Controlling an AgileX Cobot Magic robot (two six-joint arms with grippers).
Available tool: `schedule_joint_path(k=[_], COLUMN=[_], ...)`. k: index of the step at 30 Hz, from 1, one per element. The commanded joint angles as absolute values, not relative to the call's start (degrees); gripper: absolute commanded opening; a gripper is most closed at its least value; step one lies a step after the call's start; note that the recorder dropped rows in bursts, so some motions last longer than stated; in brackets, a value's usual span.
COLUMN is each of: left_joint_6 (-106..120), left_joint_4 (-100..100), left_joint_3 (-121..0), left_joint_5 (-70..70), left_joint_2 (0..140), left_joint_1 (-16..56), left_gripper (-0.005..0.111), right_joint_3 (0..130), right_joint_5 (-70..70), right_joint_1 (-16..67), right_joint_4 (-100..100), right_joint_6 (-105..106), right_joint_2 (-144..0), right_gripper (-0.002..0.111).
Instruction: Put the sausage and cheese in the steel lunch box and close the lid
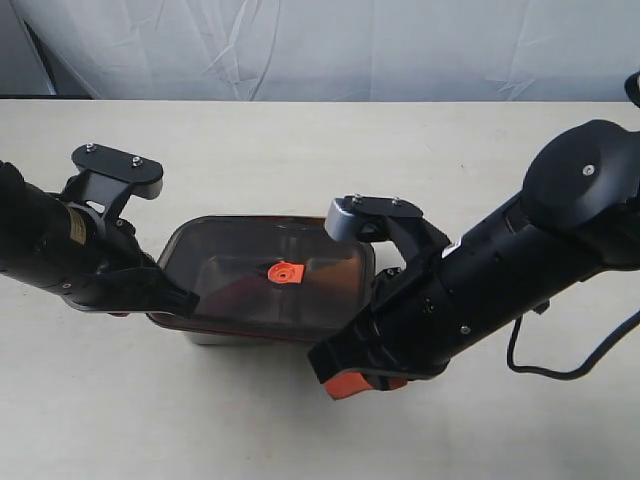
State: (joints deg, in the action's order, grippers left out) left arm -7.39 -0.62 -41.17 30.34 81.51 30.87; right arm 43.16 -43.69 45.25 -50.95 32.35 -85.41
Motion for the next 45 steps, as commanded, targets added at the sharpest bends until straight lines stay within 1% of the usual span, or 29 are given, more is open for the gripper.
schedule_joint_path(k=[1,26,31,38,45], left_joint_6=[-7.4,-7.2,-7.2,-7.2,-6.9], left_joint_4=[-0.8,-1.4,-1.4,-1.4,-1.5], left_joint_3=[-41.1,-41.1,-41.1,-41.1,-41.1], left_joint_5=[30.3,30.4,30.1,29.9,29.9], left_joint_2=[81.7,84.0,84.0,84.0,84.0], left_joint_1=[30.8,30.9,30.9,30.9,30.9], left_gripper=[0.000,0.000,0.000,0.000,0.000], right_joint_3=[43.2,43.2,43.2,43.2,43.3], right_joint_5=[-43.1,-41.4,-43.5,-44.6,-40.8], right_joint_1=[45.4,45.4,45.4,48.5,50.3], right_joint_4=[-51.1,-50.4,-50.4,-50.6,-51.4], right_joint_6=[32.6,32.5,32.5,32.5,32.5], right_joint_2=[-85.6,-85.6,-85.6,-88.2,-93.0], right_gripper=[0.000,0.000,0.000,0.000,0.000])
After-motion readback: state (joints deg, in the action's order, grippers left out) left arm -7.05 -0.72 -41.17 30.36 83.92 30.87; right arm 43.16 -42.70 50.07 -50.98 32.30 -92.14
